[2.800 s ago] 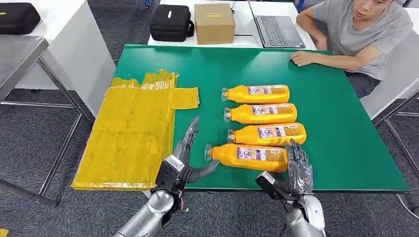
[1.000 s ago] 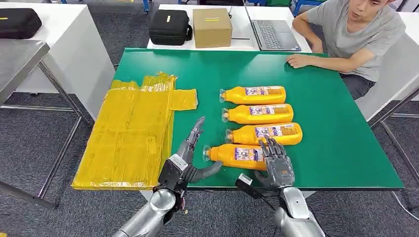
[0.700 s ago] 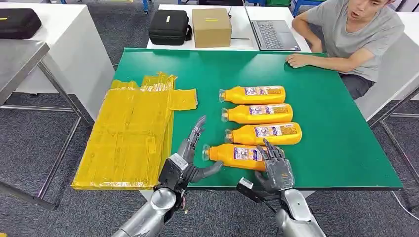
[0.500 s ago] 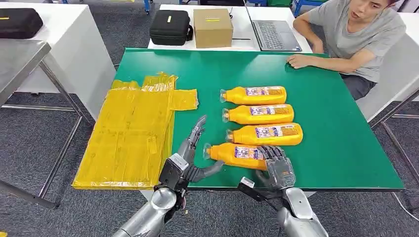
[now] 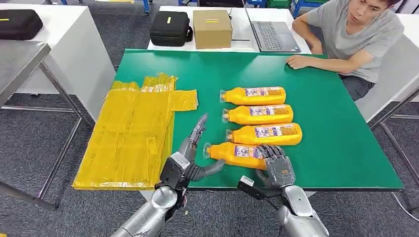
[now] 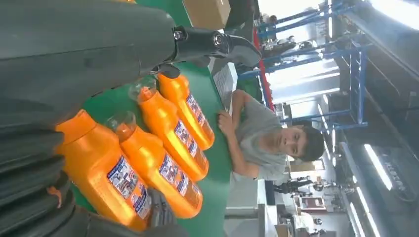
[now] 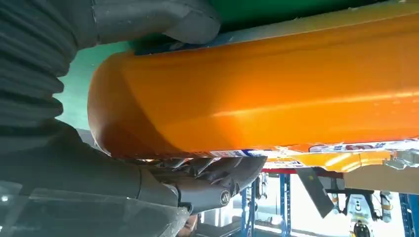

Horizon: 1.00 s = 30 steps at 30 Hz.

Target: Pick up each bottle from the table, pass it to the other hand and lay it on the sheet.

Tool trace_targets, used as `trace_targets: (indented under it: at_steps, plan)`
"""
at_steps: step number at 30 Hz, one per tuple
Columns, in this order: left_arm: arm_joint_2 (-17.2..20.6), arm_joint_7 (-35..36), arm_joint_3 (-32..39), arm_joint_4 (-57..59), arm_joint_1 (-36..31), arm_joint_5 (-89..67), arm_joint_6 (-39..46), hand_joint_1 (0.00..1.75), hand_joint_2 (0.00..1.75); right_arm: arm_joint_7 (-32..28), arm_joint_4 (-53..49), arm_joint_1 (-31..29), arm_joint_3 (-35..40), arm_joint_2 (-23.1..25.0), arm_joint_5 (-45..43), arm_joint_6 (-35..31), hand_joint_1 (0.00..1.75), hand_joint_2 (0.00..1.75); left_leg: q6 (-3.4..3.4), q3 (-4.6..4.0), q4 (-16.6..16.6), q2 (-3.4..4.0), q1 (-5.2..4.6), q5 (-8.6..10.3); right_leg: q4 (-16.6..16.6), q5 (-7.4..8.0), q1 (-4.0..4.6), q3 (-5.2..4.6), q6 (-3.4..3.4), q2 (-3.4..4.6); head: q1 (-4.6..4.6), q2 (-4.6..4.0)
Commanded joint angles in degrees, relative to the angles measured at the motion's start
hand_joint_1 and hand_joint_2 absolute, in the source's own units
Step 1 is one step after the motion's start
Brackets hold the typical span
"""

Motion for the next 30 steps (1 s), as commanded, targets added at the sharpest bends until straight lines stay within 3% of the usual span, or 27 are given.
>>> trace_targets:
  at_steps: [1, 2, 4, 11, 16, 23, 30]
  plan:
    - [1.1, 0.1, -1.2, 2.4, -1.1, -0.3, -0.4, 0.0, 1.75, -2.0, 4.8, 3.3, -0.5, -0.4, -2.2, 3.3, 1.75, 1.75, -0.13, -0.11, 0.0, -0.24, 0.06, 0.09, 0.0, -0.01, 0.06, -0.02, -0.08, -0.27, 0.0, 0.0]
    - [1.1, 0.1, -1.2, 2.4, -1.1, -0.3, -0.4, 0.0, 1.75, -2.0, 4.8, 3.3, -0.5, -0.4, -2.2, 3.3, 1.75, 1.75, -0.19, -0.25, 0.0, -0.35, 0.06, 0.16, -0.1, 0.02, 0.07, -0.13, -0.12, -0.41, 0.0, 0.0]
    - [0.8, 0.2, -0.9, 2.3, -1.3, -0.4, -0.2, 0.0, 1.75, -11.2, 2.9, 3.5, -5.0, 1.3, -13.0, 5.2, 1.75, 1.75, -0.2, -0.25, -0.1, -0.35, 0.07, 0.15, -0.1, 0.0, 0.08, -0.12, -0.12, -0.41, 0.02, 0.0]
    - [0.5, 0.4, -1.0, 3.4, -1.9, 0.0, 0.4, 0.0, 1.75, -19.4, 1.2, 2.8, -9.4, 2.2, -25.7, 8.0, 1.75, 1.75, -0.07, -0.19, 0.0, -0.21, 0.06, 0.18, 0.0, 0.14, 0.06, 0.52, -0.13, -0.27, 0.02, 0.0]
    - [0.7, -0.1, -1.2, 3.7, -1.9, 0.5, 0.8, 0.0, 1.75, -21.7, 1.4, 2.7, -10.0, 2.5, -29.2, 8.4, 1.75, 1.75, -0.08, -0.27, 0.0, -0.19, 0.06, 0.19, 0.0, 0.15, 0.06, 0.44, -0.14, -0.24, 0.0, 0.0]
    - [0.9, -0.2, -1.5, 3.5, -2.0, 1.3, 1.6, 0.0, 1.75, -21.7, -7.0, 4.3, -4.4, 0.9, -46.9, 9.5, 1.75, 1.75, -0.05, -0.37, 0.0, -0.16, 0.04, 0.17, 0.0, 0.14, 0.04, 0.35, -0.12, -0.18, 0.0, 0.0]
    - [0.9, -0.1, -1.5, 3.6, -1.9, 1.4, 1.8, 0.0, 1.75, -21.7, -8.5, 4.6, -4.1, 0.9, -49.1, 9.8, 1.75, 1.75, -0.02, -0.76, 0.0, -0.14, 0.04, 0.17, 0.0, 0.14, 0.03, 0.02, -0.1, -0.19, 0.0, 0.0]
